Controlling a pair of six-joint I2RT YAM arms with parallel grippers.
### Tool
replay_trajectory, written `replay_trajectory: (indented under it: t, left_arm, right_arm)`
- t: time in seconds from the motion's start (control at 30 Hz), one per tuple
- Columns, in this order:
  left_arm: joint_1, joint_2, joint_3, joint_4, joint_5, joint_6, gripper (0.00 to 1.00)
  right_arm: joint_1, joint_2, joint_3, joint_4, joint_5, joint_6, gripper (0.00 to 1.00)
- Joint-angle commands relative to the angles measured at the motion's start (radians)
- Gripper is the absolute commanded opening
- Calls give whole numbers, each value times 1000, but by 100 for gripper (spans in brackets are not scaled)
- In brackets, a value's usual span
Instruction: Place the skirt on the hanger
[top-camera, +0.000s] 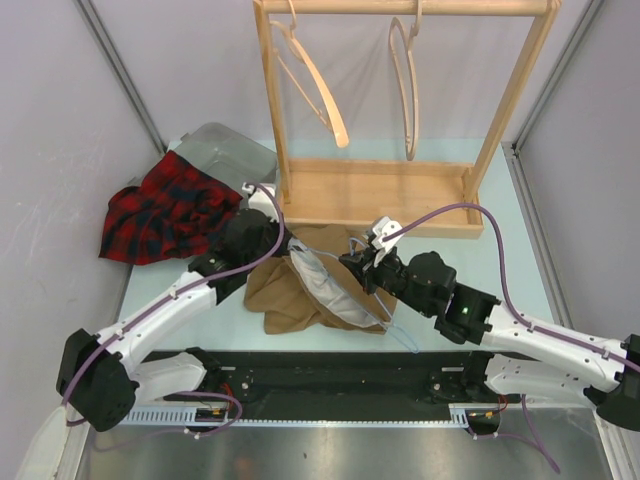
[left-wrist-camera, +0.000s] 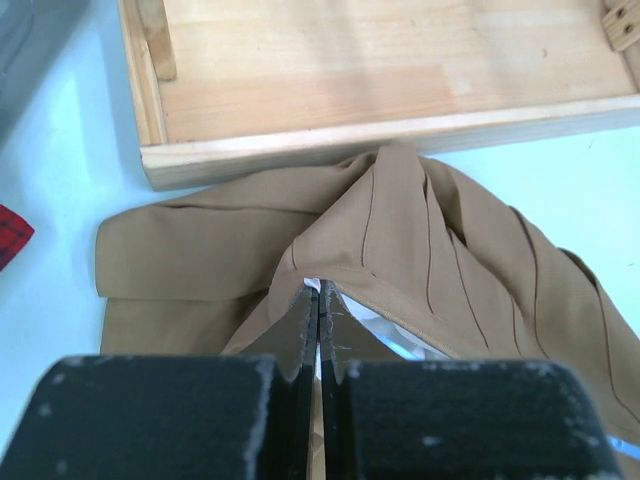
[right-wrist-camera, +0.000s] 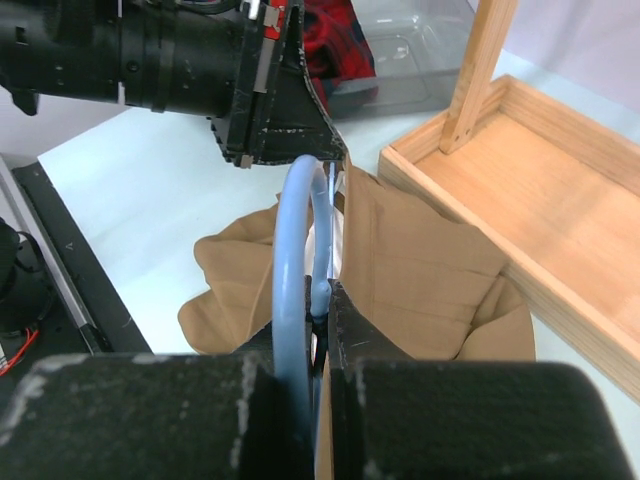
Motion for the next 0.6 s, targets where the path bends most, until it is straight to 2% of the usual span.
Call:
replay_trajectory:
  t: [0.0, 0.23, 0.47, 0.57]
  left_arm:
    - [17, 3, 66, 6, -9, 21, 0]
    - [39, 0, 86, -8, 37, 9, 0]
    - [50, 9, 112, 29, 327, 35, 0]
    - [50, 15, 112, 44, 404, 41, 0]
  right_arm:
    - [12, -35, 63, 33, -39, -11, 0]
    - [13, -25, 61, 48, -38, -28, 0]
    - [12, 55, 55, 137, -55, -37, 0]
    - [12, 99, 58, 188, -61, -37, 0]
